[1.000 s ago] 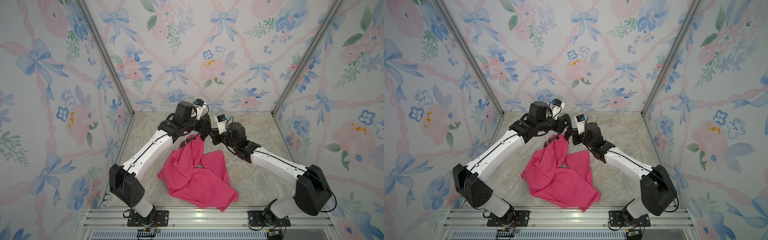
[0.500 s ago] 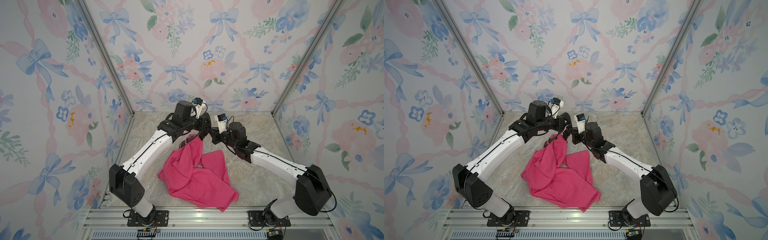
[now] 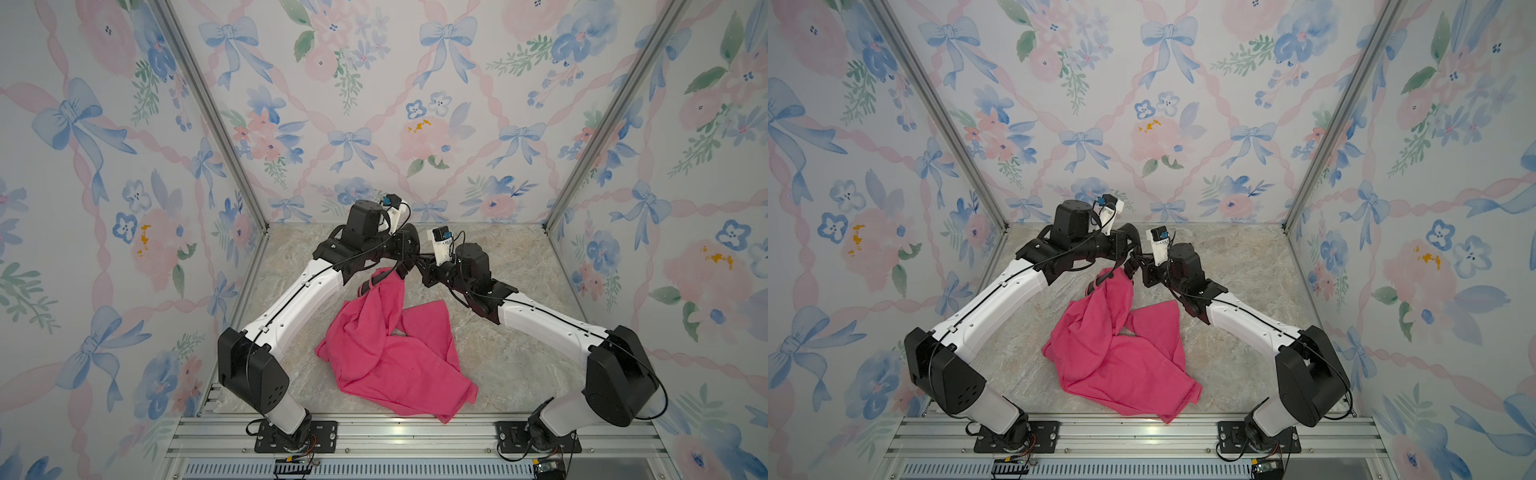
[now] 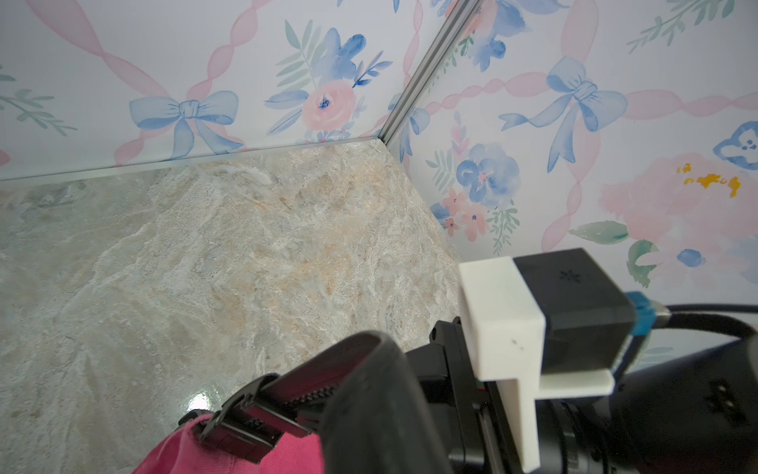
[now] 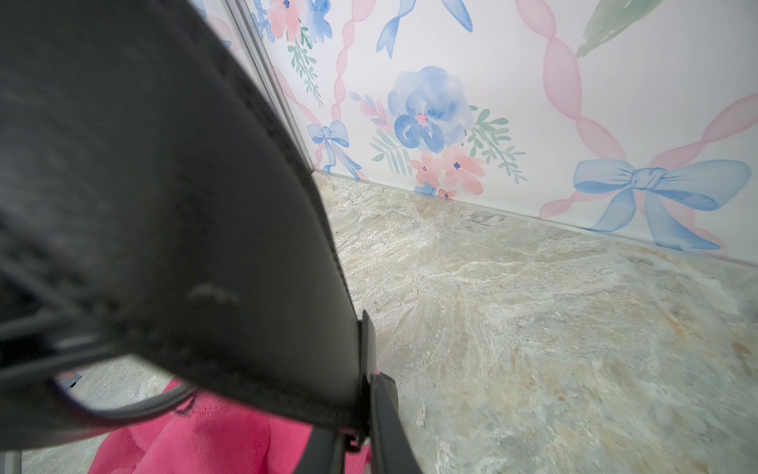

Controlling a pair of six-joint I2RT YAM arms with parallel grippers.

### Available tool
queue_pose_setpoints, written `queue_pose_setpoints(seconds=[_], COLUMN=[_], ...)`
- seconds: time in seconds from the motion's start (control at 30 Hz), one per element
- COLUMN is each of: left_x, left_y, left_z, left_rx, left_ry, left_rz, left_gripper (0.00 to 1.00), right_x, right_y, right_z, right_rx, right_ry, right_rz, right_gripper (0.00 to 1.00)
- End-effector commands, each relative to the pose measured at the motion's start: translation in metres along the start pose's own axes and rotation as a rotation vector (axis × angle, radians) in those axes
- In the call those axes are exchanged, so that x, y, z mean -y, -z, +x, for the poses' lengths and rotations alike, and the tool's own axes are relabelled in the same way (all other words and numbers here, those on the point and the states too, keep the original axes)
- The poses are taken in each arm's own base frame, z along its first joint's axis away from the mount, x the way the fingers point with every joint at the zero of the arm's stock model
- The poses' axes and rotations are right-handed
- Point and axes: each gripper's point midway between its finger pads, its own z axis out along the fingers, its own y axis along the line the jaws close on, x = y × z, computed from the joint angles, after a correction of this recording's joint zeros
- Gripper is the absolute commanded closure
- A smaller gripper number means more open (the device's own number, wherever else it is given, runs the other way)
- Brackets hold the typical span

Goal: Remove the belt from the trousers

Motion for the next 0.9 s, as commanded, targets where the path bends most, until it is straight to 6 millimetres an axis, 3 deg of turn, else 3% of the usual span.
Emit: queue_pose_setpoints(seconds=[0.0, 0.2, 0.3, 0.53, 0.67, 0.77, 0.87], left_x=[0.192, 0.192, 0.187, 0.159, 0.131, 0.106, 0.084], left_y=[0.197, 0.197, 0.193, 0.168, 0.148, 0.138, 0.131], left_z=[-0.157, -0.156, -0.155, -0.142, -0.103, -0.066, -0.034], left_rx=[0.733, 0.734, 0.732, 0.696, 0.641, 0.611, 0.579], left_ry=[-0.423, -0.42, -0.415, -0.397, -0.45, -0.513, -0.557], left_rz=[0.542, 0.55, 0.536, 0.457, 0.373, 0.281, 0.211], left_gripper=[1.0, 1.0, 1.0, 1.0, 1.0, 1.0, 1.0], right_x=[0.052, 0.052, 0.052, 0.05, 0.058, 0.079, 0.086], right_y=[0.031, 0.03, 0.03, 0.033, 0.047, 0.068, 0.088], right_z=[0.222, 0.22, 0.219, 0.199, 0.15, 0.096, 0.043], right_rx=[-0.734, -0.733, -0.727, -0.665, -0.534, -0.368, -0.184], right_ry=[-0.126, -0.125, -0.122, -0.124, -0.099, -0.13, -0.134], right_rz=[0.191, 0.187, 0.188, 0.198, 0.277, 0.372, 0.417], right_gripper=[0.84, 0.83, 1.0, 1.0, 1.0, 1.0, 1.0])
